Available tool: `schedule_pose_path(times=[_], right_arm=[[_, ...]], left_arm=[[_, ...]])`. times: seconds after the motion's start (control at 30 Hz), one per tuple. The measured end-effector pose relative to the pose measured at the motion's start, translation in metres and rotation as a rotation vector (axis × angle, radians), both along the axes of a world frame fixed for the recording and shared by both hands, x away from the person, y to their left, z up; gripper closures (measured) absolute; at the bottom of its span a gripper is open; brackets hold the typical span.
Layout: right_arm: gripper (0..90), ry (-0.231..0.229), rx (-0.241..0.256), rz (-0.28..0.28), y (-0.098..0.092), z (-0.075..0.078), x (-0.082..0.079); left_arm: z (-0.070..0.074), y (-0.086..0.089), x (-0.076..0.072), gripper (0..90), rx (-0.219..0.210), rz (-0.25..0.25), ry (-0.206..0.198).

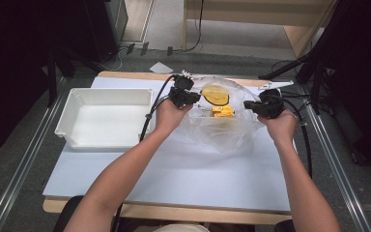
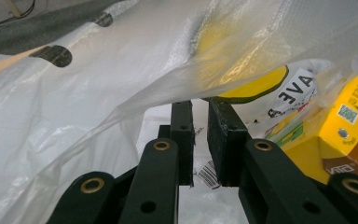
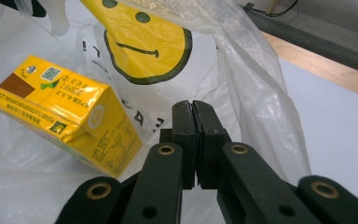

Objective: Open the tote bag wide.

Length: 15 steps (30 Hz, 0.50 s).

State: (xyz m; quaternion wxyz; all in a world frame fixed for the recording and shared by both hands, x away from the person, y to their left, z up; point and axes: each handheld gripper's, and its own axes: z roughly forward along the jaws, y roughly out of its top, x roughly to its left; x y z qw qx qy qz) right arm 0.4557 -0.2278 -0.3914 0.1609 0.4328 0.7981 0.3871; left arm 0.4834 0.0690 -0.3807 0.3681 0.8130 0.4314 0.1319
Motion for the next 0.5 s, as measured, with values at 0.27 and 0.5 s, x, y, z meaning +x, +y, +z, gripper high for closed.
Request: schedule_pose_path(times=[0.27, 0.5], right_arm=[[89.2, 0.004, 0.002, -0.004, 0.0, -0.009, 0.0], [89.2, 0.008, -0.004, -0.012, 0.003, -0.02, 0.005]], left_arm=[[-0.009, 0.002, 0.001, 80.4, -0.009, -0.004, 0.0], [-0.024, 0.005, 0.008, 80.0, -0.005, 0.014, 0.012]])
